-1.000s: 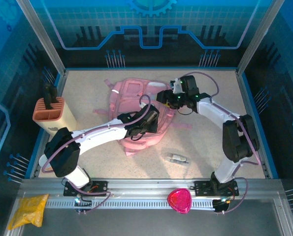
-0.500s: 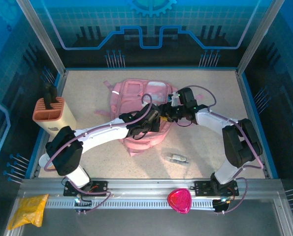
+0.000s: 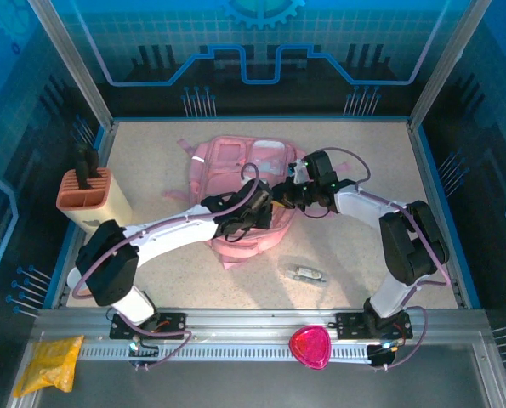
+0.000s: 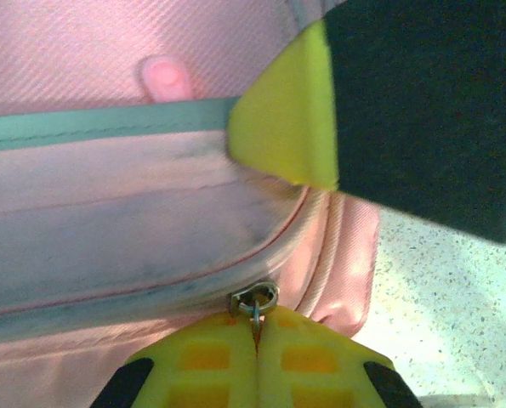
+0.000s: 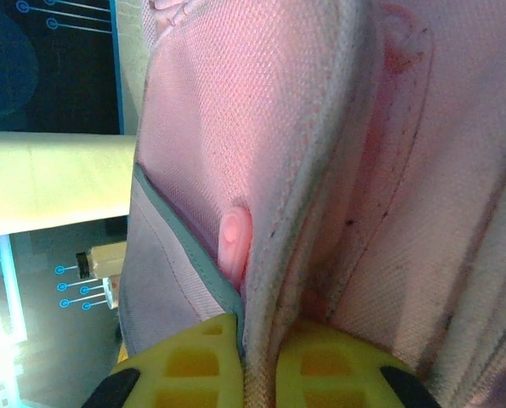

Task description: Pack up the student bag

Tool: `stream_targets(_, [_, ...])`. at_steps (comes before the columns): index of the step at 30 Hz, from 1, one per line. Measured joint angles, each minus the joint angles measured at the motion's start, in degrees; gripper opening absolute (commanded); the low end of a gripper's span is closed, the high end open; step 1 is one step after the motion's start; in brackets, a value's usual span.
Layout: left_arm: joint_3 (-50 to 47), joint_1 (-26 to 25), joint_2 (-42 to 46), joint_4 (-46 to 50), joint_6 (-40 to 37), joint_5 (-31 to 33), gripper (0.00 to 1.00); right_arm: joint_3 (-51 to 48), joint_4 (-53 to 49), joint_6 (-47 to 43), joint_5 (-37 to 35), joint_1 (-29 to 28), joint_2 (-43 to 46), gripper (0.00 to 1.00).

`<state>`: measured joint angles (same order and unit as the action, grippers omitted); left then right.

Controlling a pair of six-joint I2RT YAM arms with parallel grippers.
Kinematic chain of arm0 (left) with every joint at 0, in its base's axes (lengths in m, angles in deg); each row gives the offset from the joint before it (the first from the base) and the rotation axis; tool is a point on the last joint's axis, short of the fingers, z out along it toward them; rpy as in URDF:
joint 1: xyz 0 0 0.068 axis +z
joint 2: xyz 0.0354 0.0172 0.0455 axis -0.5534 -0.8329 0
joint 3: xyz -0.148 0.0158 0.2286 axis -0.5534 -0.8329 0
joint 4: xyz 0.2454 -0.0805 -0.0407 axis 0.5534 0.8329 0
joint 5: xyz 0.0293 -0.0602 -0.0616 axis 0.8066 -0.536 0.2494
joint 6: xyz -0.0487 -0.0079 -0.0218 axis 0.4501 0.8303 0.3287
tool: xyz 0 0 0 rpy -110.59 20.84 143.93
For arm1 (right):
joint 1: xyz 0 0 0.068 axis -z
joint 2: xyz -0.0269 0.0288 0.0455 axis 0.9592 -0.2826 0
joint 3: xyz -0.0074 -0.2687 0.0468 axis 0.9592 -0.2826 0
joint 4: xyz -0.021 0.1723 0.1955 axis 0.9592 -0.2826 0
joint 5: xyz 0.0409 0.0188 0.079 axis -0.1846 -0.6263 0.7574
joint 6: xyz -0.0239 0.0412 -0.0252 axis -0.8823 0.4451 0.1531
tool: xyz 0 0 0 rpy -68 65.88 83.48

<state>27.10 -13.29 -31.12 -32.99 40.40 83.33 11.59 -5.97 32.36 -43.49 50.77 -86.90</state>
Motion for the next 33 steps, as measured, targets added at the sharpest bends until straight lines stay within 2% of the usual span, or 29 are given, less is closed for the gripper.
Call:
stream_targets(11, [-7.65, 7.13, 9.42, 4.61, -1.16, 0.94, 0.00, 5.62, -6.84, -4.33, 0.11, 2.25, -1.03, 0.00])
stream_targets(15, [-9.40, 9.88, 11.04, 4.66, -0.63, 0.42, 0.00, 8.48, -8.33, -4.79, 0.44, 2.64, -3.41, 0.30])
stream_targets(18, [-9.49, 9.90, 11.02, 4.52, -0.28, -1.05, 0.00, 8.66, -8.28, -5.53, -1.36, 3.80, -3.28, 0.48])
stream_targets(20, [-9.49, 9.55, 10.88, 4.09, 0.35, -1.60, 0.00, 8.37, -8.44, -5.92, -1.81, 4.81, -2.45, 0.55])
stream_targets(25, [-8.74, 7.89, 8.57, 3.67, 1.66, -1.57, 0.00, 1.90, -8.46, -4.79, -0.81, 5.62, 4.44, 0.66])
stream_targets(33, [-3.82, 3.17, 3.37, 2.16, 2.56, -2.10, 0.00, -3.21, -7.41, 0.55, 4.04, 5.07, 7.50, 0.67])
